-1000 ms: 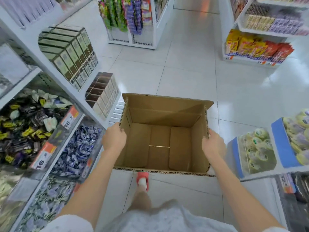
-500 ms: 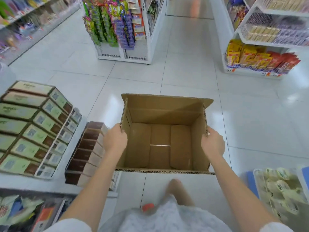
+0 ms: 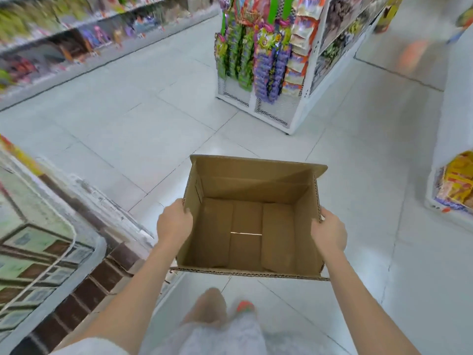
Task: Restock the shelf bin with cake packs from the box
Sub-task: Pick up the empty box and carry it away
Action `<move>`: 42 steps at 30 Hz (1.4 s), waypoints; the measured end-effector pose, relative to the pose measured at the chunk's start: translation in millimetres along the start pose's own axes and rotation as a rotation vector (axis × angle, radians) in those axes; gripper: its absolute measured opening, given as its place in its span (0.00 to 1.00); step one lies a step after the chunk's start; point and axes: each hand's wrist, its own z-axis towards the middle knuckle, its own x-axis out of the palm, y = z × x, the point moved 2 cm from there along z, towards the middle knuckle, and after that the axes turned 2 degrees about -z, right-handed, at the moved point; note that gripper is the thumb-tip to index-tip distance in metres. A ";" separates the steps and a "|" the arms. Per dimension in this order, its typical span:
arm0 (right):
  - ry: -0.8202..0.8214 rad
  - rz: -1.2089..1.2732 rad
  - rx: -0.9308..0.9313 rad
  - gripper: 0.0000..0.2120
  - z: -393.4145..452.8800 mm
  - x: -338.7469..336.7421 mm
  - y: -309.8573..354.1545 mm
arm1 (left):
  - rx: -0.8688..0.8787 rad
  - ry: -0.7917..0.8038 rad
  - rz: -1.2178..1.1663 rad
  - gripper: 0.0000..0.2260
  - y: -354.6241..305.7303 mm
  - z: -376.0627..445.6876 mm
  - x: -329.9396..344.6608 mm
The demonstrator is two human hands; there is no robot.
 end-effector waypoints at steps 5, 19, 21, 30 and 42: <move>0.104 -0.005 -0.150 0.14 96.6 33.2 81.5 | -0.180 -0.084 -0.078 0.09 2.4 69.6 1.4; 0.494 -0.218 -0.571 0.21 259.3 230.7 273.4 | -0.625 -0.150 -0.290 0.15 79.8 239.7 35.3; 0.561 -0.239 -0.624 0.22 280.0 270.2 287.8 | -0.646 -0.123 -0.289 0.17 97.7 264.2 55.5; 0.744 -0.375 -0.709 0.19 363.9 497.9 292.0 | -0.839 -0.044 -0.311 0.18 227.8 374.6 194.5; 0.892 -0.252 -0.553 0.23 395.0 669.6 241.0 | -0.985 -0.003 -0.430 0.27 328.9 418.2 316.8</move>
